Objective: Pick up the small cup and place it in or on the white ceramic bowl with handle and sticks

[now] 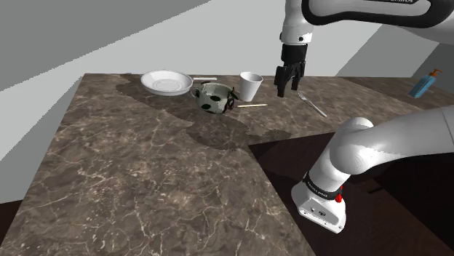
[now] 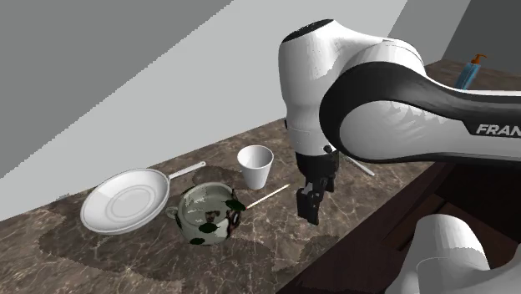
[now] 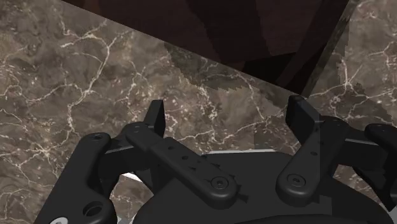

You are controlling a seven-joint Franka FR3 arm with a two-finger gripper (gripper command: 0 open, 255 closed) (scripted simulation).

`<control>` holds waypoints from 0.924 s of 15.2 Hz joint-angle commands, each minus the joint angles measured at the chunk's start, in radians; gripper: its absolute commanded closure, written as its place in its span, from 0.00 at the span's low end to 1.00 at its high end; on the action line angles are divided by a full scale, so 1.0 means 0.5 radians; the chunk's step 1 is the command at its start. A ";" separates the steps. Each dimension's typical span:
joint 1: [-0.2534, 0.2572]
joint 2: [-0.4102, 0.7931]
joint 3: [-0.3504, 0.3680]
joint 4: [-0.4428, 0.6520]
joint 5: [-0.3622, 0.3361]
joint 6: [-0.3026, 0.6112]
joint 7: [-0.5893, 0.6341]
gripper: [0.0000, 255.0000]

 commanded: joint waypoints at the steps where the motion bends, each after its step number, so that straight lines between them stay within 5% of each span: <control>1: 0.000 0.000 0.000 0.000 0.000 0.000 0.000 0.00; 14: -0.098 0.936 -0.040 0.513 -0.229 0.512 0.034 0.00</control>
